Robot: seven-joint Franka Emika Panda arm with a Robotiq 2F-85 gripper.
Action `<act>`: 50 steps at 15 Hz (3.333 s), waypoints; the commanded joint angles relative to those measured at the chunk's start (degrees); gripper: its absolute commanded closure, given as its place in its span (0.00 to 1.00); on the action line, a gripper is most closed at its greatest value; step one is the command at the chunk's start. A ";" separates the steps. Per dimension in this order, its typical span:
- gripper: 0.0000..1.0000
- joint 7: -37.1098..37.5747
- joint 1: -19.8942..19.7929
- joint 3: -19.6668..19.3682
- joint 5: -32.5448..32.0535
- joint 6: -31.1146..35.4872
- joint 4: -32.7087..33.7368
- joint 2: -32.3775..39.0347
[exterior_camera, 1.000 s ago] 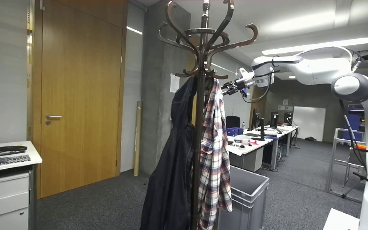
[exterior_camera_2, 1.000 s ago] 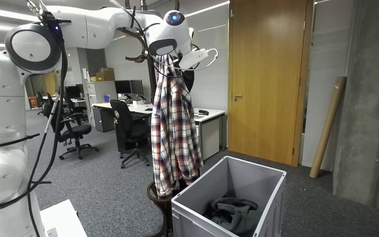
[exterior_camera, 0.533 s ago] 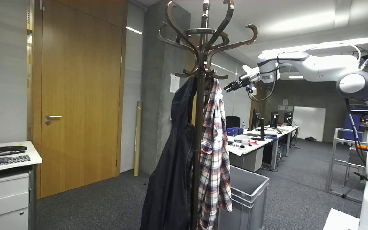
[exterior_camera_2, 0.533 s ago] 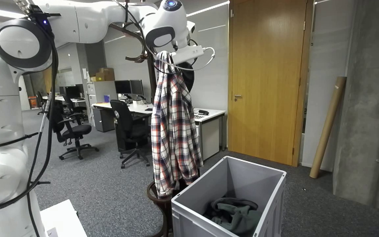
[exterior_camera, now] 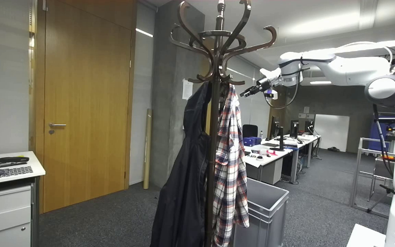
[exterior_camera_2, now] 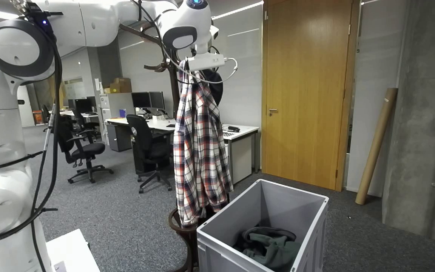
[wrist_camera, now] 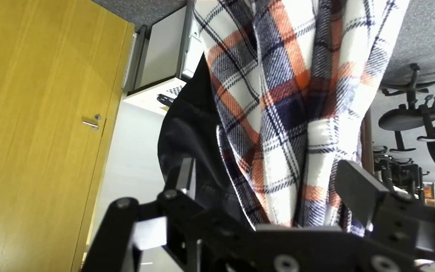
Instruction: Take the shirt off of the coat hanger and put them into the laundry basket
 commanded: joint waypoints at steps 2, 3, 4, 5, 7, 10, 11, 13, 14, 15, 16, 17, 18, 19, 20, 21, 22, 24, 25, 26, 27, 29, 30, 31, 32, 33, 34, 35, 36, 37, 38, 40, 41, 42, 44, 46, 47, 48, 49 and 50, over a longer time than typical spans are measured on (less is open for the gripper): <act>0.00 -2.88 -0.84 0.74 6.60 -1.04 -0.12 -0.45; 0.00 -4.09 -0.86 0.78 8.50 -1.04 -0.07 -0.21; 0.00 -5.62 -0.89 0.80 10.52 -1.15 0.10 0.14; 0.00 -7.26 -0.93 0.82 12.63 -1.52 0.44 0.62; 0.00 -9.45 -0.92 0.86 15.67 -2.78 0.96 1.49; 0.00 -13.05 -0.96 1.04 19.11 -5.30 1.51 2.94; 0.00 -14.29 -0.95 1.12 20.05 -6.33 1.71 3.54; 0.00 -16.51 -0.92 1.28 21.45 -7.89 1.84 4.44; 0.00 -17.95 -0.98 1.36 22.29 -8.50 2.03 4.93; 0.00 -19.41 -1.04 1.43 22.87 -9.21 2.01 5.22; 0.00 -21.31 -1.09 1.51 23.61 -9.95 1.89 5.46; 0.00 -23.12 -1.16 1.55 24.25 -10.90 1.83 5.74; 0.00 -24.56 -1.17 1.55 24.71 -11.48 1.82 5.99; 0.04 -25.71 -1.19 1.54 25.23 -12.10 1.85 6.20; 0.26 -26.44 -1.17 1.51 25.54 -12.56 1.88 6.39; 0.29 -27.80 -1.22 1.50 26.02 -13.01 1.74 6.51; 0.31 -28.58 -1.21 1.47 26.20 -13.27 1.61 6.54; 0.46 -29.99 -1.27 1.41 26.54 -14.01 1.63 6.78; 0.52 -30.37 -1.26 1.39 26.66 -14.01 1.69 6.95; 0.59 -30.57 -1.25 1.39 26.81 -13.93 1.81 7.10; 0.69 -30.64 -1.23 1.38 26.91 -13.88 1.86 7.17; 0.85 -30.63 -1.17 1.39 27.12 -13.64 1.79 7.21; 0.92 -30.57 -1.15 1.39 27.21 -13.54 1.78 7.23; 0.99 -30.39 -1.17 1.36 27.29 -13.54 1.80 7.25; 1.00 -30.24 -1.14 1.34 27.26 -13.36 1.77 7.21; 1.00 -29.07 -0.93 1.25 26.56 -12.40 1.80 7.06; 0.98 -27.95 -0.67 1.13 25.90 -10.89 1.68 6.78; 0.98 -25.97 -0.43 0.84 24.48 -8.98 1.63 6.30; 0.98 -24.13 -0.51 0.56 23.54 -7.85 2.00 6.12; 0.98 -22.30 -0.61 0.34 23.10 -6.35 2.35 5.91; 0.98 -19.98 -0.98 0.02 22.92 -5.31 3.02 5.63; 0.98 -16.96 -1.54 -0.47 23.26 -3.50 3.97 4.74; 0.98 -15.86 -1.71 -0.75 23.23 -2.61 4.41 4.45; 0.98 -14.86 -1.94 -1.09 23.29 -1.80 4.75 4.09; 0.98 -13.33 -2.73 -1.71 23.66 -0.51 5.41 3.28; 0.98 -12.71 -3.40 -2.12 24.04 1.54 5.78 2.46; 0.98 -11.90 -3.59 -2.43 23.43 3.28 6.52 2.41; 0.98 -11.32 -3.77 -2.66 22.96 5.14 7.29 2.46; 0.98 -10.80 -3.33 -3.38 22.63 7.21 7.71 2.43; 0.98 -9.72 -3.29 -3.71 21.90 9.27 8.72 2.87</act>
